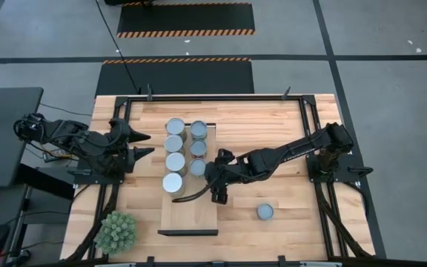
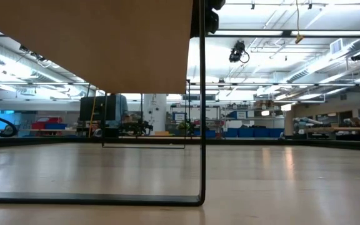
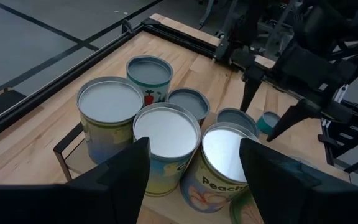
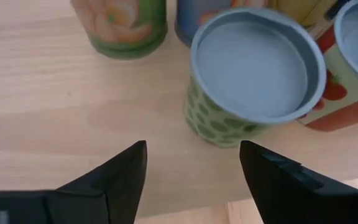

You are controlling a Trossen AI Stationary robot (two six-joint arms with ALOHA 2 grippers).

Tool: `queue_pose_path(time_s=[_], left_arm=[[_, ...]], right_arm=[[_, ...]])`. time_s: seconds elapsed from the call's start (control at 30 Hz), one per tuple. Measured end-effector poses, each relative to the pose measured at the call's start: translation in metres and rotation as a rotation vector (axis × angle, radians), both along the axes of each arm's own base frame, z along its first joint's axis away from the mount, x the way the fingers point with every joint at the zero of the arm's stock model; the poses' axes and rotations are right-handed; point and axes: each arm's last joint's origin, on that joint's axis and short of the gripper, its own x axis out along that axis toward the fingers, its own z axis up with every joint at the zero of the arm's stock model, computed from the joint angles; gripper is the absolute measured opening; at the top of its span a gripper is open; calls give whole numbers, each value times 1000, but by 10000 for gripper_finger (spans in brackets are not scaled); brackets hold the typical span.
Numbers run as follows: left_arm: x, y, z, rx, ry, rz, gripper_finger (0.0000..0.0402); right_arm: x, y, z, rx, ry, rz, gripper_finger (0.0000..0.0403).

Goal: Pick and place cans onto a shelf
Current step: Put the canned green peas on the shelf, then put the canned tuna on the shelf

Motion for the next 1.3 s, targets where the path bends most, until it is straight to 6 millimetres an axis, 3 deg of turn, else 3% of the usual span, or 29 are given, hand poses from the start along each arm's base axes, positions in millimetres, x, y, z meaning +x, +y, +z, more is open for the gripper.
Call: queue_pose_path(time_s=[0.2,0.63,1.13,1.3], left_arm=[[0,0,0,-1,0,1,254],[0,0,0,-2,-1,1,254],[0,-1,0,-8,5,-20,254],[0,-2,0,-28,10,-48,254]], right_arm=[[2,-4,-2,47,-4,-24,255],[5,11,6,123,-82,43,248],[9,-6,6,83,-96,-22,248],[5,2,8,125,-74,32,248]])
